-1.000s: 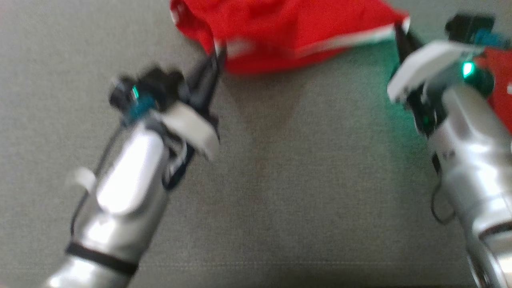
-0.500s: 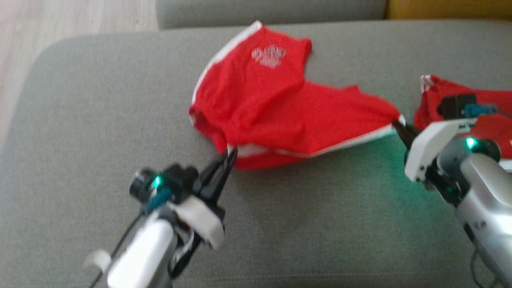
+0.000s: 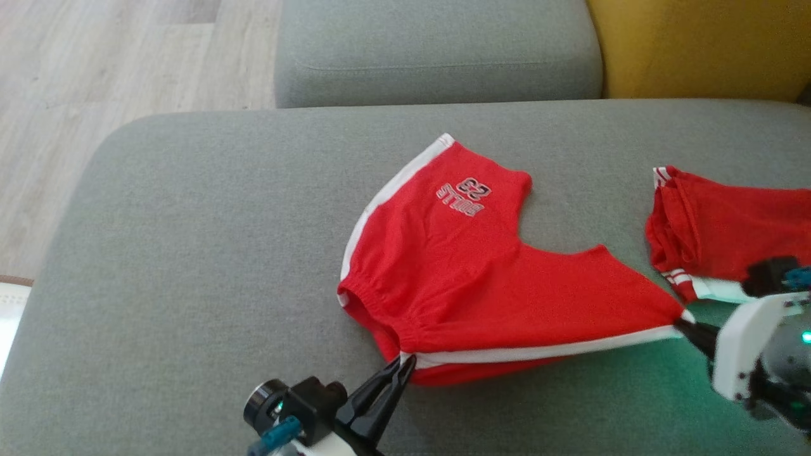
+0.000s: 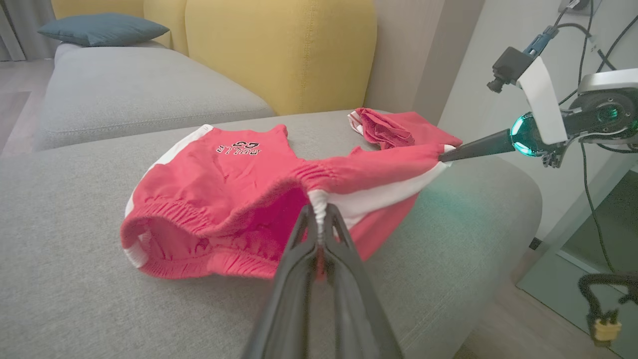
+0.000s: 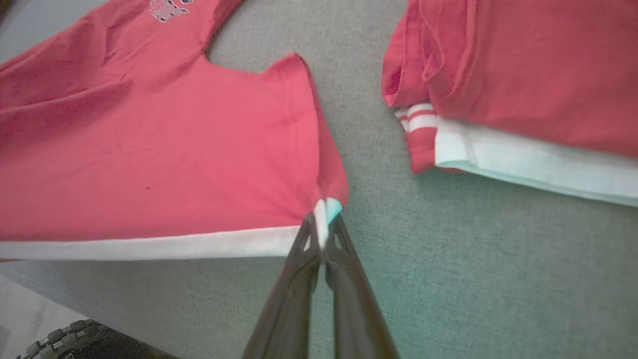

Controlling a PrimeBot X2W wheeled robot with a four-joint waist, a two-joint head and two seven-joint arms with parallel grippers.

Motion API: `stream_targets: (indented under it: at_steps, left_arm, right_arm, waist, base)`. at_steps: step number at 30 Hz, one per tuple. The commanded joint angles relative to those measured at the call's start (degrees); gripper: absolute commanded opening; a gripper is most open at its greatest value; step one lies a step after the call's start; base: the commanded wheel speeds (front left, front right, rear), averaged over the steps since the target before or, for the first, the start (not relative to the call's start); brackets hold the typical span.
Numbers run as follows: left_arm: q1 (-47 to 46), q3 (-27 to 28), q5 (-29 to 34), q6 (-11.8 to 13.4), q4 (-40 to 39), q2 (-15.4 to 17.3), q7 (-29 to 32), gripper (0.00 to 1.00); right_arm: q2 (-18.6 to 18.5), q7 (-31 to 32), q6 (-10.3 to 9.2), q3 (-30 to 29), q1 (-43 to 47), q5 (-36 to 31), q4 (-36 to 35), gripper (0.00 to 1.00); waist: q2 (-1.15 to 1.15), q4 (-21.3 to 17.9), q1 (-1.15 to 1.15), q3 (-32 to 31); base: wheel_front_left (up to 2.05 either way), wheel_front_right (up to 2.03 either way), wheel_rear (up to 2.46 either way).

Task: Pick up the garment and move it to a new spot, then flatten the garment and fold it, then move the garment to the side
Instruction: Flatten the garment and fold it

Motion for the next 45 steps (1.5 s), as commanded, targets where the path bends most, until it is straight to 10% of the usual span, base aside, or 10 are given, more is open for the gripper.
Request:
stream_targets:
  at_steps: [1,17,45]
  left_arm:
    - [-1.9,2.3,0.0,0.1,-3.0,0.6,-0.3,0.0]
    - [-6.7,5.7,-1.2,1.3,-5.2,-1.5,-0.1,0.0]
    - [-29.4,1.2,-9.2,3.9,13.1,-7.7,-0.3,0.0]
  right_arm:
    - [-3.7,0.5,0.36,-2.0,-0.7,0.4,-3.4,0.0]
    - [-1.0,5.6,0.36,-10.2,-12.1,-8.7,-9.6,0.0]
    - [3.9,4.8,0.36,5.7,-45.6,-20.4,13.7,0.0]
  waist:
    - [0.0,0.4,0.0,-0.3]
    - [0.0,7.4,0.0,3.5]
    - [0.0,19.5,0.0,22.4]
  base:
    - [0.0,0.0,0.0]
    - [0.0,0.0,0.0]
    - [0.0,0.0,0.0]
